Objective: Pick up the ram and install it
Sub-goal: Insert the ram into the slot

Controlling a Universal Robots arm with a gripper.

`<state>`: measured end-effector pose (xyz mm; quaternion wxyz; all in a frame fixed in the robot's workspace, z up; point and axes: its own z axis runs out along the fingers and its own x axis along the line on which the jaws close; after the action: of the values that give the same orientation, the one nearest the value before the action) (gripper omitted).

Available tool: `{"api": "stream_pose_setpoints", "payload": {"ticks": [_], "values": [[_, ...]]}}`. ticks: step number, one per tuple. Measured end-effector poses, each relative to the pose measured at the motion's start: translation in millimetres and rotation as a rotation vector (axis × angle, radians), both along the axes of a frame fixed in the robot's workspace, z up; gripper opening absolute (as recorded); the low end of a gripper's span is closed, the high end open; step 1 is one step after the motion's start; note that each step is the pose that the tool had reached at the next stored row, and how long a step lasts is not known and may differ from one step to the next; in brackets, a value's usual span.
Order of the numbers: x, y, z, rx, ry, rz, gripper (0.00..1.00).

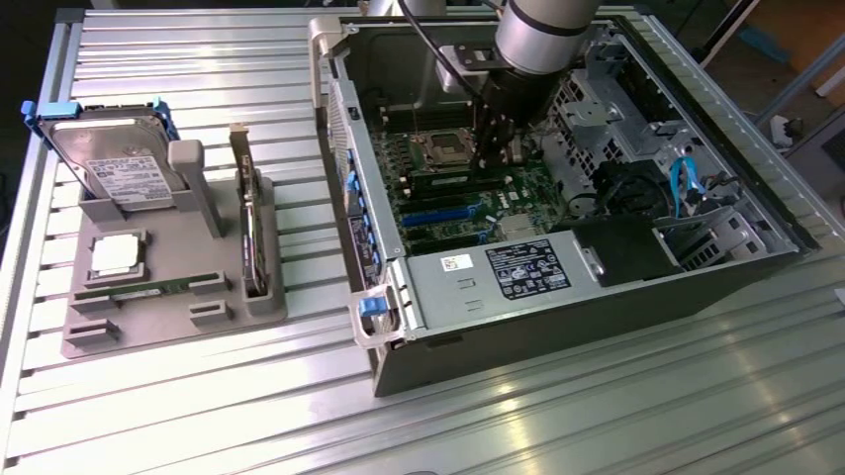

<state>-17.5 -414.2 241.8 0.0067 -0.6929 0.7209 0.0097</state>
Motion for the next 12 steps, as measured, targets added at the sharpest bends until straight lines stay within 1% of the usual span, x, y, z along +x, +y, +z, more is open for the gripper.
{"api": "stream_pose_setpoints", "payload": {"ticks": [7, 12], "values": [[0.3, -1.6, 0.1, -0.0002, 0.0001, 0.0, 0.12], [0.4, -1.7, 0.8, -0.0007, 0.0001, 0.0, 0.12]]}}
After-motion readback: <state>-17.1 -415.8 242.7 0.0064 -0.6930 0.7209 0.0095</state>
